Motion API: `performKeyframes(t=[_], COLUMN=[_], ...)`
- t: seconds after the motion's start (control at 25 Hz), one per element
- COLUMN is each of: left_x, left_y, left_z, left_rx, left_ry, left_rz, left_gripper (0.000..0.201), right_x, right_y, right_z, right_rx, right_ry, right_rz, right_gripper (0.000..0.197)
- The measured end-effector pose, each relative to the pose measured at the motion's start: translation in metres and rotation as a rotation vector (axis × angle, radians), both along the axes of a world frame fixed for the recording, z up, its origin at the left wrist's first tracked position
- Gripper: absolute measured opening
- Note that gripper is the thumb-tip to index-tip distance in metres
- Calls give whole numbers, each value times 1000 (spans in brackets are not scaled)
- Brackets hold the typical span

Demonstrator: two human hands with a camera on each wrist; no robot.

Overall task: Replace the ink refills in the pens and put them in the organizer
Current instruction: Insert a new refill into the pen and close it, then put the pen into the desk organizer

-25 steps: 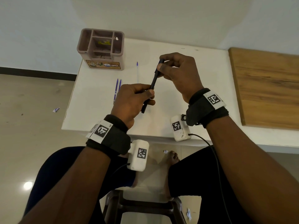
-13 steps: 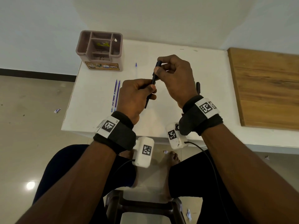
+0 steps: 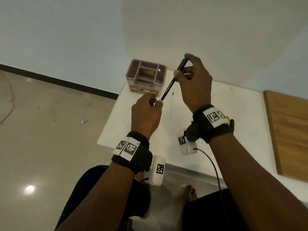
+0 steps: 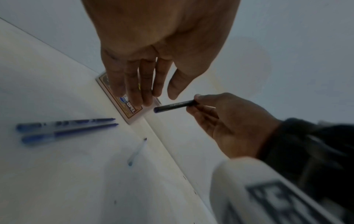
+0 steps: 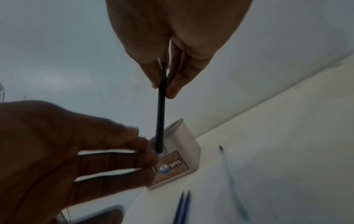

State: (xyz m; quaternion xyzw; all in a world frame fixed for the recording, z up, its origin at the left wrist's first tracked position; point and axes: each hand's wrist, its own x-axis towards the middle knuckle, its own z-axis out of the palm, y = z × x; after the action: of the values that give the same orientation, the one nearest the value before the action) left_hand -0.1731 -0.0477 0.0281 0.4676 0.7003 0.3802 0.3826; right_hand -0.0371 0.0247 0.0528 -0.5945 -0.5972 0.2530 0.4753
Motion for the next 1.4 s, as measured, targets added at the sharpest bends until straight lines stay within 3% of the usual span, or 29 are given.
performKeyframes(t=[0.16,0.36,0.56,0.68,0.96,1.4], left_x=[-11,-21,-29,-30,-23,-11], left_y=[4,10,10,10,10,9], left_z=[0,-2,-7,-6,-4,-4], left_rx=[-95,-114,-128,-117,-128,-138], left_ry=[-34,-41,-34,-45,-38,6], left_rz=[20,16,9,11,-3,-18], left_gripper=[43,42,41,41,41,39], right_x=[-29,-50,-48,-42,-35,-20], right_y=[61,75,75,77,68,57], right_z=[22,-10,-12,-10,-48,-40], right_rx=[144,29,198,277,2,-96], right_ry=[-65,-217,-43,-108,-403,-449], right_rz=[-45,24,-143,-180,48,90], right_gripper=[47,42,42,43,41,51])
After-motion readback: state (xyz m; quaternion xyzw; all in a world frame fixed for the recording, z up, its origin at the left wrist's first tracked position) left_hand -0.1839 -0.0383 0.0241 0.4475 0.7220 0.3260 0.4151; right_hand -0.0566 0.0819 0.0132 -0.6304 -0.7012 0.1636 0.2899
